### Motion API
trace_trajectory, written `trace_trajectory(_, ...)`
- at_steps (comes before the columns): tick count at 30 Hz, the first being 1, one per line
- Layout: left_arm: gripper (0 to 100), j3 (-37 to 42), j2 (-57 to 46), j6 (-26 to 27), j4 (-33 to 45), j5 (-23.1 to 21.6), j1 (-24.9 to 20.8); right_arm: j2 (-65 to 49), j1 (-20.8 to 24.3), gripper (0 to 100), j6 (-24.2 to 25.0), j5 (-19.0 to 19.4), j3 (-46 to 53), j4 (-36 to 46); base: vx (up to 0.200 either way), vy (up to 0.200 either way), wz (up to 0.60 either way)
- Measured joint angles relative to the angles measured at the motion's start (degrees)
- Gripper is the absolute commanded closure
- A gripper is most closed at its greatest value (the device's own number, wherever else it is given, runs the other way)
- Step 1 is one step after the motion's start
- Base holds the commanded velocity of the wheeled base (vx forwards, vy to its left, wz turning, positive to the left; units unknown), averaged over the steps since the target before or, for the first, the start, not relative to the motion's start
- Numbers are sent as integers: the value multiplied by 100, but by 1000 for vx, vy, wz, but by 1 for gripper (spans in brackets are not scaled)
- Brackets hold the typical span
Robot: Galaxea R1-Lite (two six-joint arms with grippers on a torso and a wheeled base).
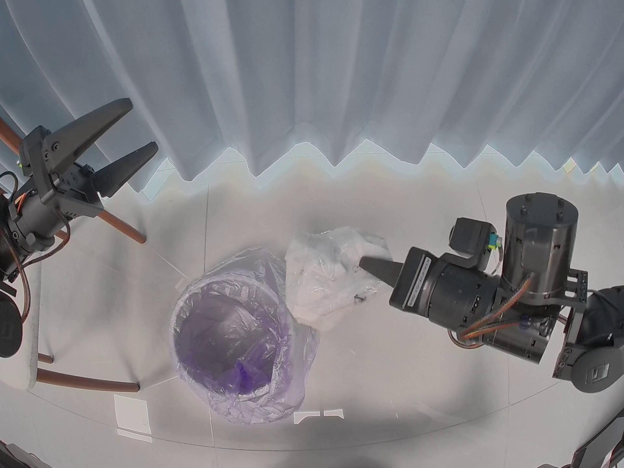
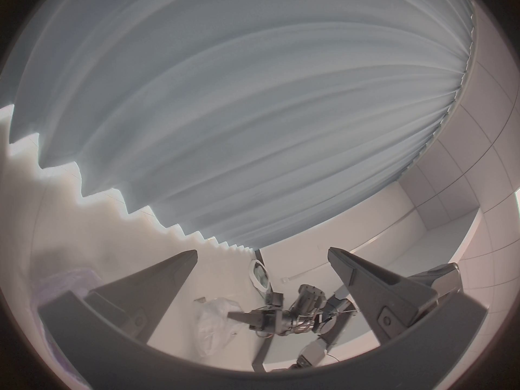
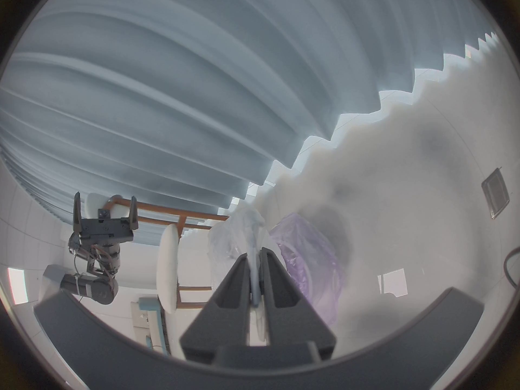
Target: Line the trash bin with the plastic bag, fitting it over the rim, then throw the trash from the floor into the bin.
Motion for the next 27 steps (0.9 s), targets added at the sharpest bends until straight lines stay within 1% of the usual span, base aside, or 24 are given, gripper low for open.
trace_trajectory(3, 0, 101, -161, -90, -27, -15, -160, 63, 189, 100, 7, -4, 173, -177, 0, 200, 0)
trace_trajectory(7, 0, 241, -404, -162, -46, -28, -336, 446, 416, 100, -11, -48, 324, -556, 0, 200, 0)
trace_trajectory(11, 0, 380, -656, -194, -63, -37, -650, 894, 602, 100, -61, -121, 377, -884, 0, 200, 0)
trace_trajectory(13, 0, 468, -783, -196, -68, -69, -894, 1100, 644, 100, -82, -138, 360, -944, 0, 0, 0)
trace_trajectory(15, 0, 623, -946, -200, -77, -236, -1229, 1312, 667, 100, -96, -154, 308, -1059, 0, 0, 0)
trace_trajectory(18, 0, 906, -1236, -208, -71, -725, -1657, 1607, 683, 100, -148, -180, 252, -1214, 0, 0, 0)
trace_trajectory(20, 0, 1052, -1403, -218, -62, -1153, -1831, 1792, 689, 100, -244, -222, 219, -1357, 0, 0, 0)
trace_trajectory(22, 0, 1159, -1536, -230, -60, -1426, -1935, 1981, 667, 100, -358, -266, 211, -1471, 0, 0, 0)
trace_trajectory(24, 0, 1240, -1646, -240, -60, -1509, -2004, 2197, 608, 100, -450, -296, 195, -1614, 0, 0, 0)
trace_trajectory(27, 0, 1318, -1748, -241, -52, -1503, -2064, 2500, 464, 100, -573, -329, 189, -1875, 0, 0, 0)
